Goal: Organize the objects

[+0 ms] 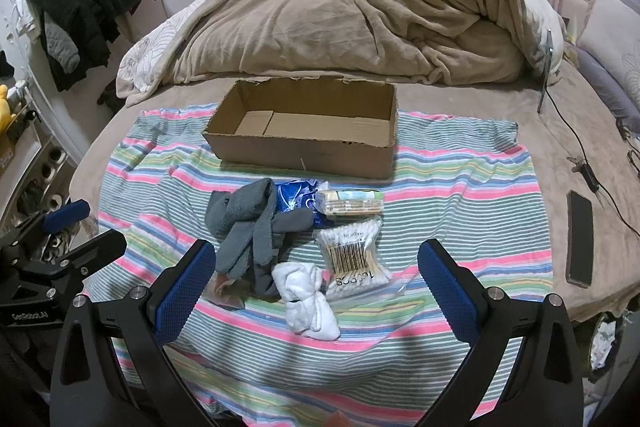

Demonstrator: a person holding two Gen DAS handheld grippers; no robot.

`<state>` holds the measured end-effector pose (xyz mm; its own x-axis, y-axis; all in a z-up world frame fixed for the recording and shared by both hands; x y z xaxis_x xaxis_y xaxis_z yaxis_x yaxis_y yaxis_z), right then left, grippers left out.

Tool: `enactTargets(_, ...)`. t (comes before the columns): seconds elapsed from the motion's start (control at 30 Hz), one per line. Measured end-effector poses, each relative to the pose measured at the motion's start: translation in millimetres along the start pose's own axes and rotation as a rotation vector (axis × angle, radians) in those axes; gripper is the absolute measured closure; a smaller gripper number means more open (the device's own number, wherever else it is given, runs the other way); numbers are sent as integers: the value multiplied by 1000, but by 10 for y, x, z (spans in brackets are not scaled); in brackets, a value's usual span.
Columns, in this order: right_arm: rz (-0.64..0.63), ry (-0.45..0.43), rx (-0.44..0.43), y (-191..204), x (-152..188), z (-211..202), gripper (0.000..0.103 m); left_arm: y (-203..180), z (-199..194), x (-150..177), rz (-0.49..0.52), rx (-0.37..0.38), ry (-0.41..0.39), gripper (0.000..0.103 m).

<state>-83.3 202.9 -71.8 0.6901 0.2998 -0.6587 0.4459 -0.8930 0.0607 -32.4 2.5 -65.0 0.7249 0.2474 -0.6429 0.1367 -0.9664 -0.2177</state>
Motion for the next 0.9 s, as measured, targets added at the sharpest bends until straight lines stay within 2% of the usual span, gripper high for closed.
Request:
enactTargets(0.43,18,6,-1,-40,-8,27,0,16,105,11,-5,12,18,1)
enactTargets(0.9,42,87,27,-292,135,452,0,-48,627,74,10,68,89,1)
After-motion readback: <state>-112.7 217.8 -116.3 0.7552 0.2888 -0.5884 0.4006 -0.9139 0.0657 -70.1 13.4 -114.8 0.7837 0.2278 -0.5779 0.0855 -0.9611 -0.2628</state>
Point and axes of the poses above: each gripper's, at about its wrist camera, not at the fingertips, and z roughly the way its jaws point, y to its left, x to its underside, the point moved 7 cm from there along z, roughly the way its jaws point, and after that the axes turned 7 degrees about -z, right-handed, at the moved point
